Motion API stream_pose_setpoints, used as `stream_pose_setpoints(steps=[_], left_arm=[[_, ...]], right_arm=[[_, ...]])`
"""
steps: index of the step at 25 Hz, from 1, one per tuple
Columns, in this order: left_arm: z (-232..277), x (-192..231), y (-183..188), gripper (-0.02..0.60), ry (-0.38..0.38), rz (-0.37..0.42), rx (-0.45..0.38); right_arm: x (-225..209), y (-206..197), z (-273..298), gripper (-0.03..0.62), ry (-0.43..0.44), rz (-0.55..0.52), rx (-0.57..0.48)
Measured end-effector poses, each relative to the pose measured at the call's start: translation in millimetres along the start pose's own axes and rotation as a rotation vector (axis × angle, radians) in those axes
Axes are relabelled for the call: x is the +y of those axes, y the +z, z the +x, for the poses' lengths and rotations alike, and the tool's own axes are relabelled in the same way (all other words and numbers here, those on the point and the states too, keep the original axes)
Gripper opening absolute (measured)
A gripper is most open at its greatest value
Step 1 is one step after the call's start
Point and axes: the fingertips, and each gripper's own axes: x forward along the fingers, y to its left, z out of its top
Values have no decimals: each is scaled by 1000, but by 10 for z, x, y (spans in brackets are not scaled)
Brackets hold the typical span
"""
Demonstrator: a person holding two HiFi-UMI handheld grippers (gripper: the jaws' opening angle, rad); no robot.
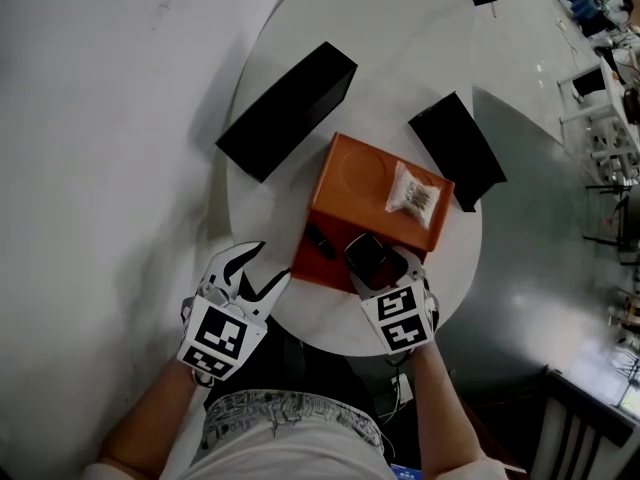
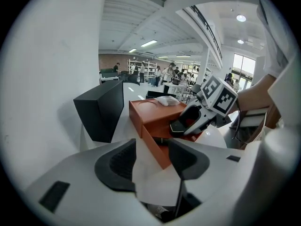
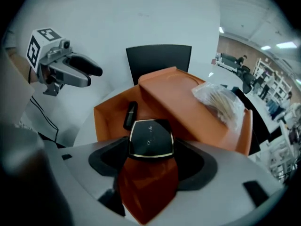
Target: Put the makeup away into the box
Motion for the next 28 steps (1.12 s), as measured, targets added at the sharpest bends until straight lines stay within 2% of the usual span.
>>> stream_pose_setpoints(steps=[6, 12, 16, 21, 28], left_arm=[[-3, -27, 1, 238, 0, 0, 2], [-12, -70, 0, 238, -5, 8, 4], [-32, -104, 10, 238, -10, 18, 2], [-57, -171, 82, 238, -16, 38, -12], [-135, -306, 244, 238, -25, 80, -49]], right_arm=[[2, -82, 78, 327, -40, -35, 72], [5, -82, 83, 342, -38, -22, 65], [34, -50, 13, 360, -15, 25, 20], [-22, -8, -138, 360, -34, 69, -50], [-62, 123, -476, 326, -64, 97, -168]])
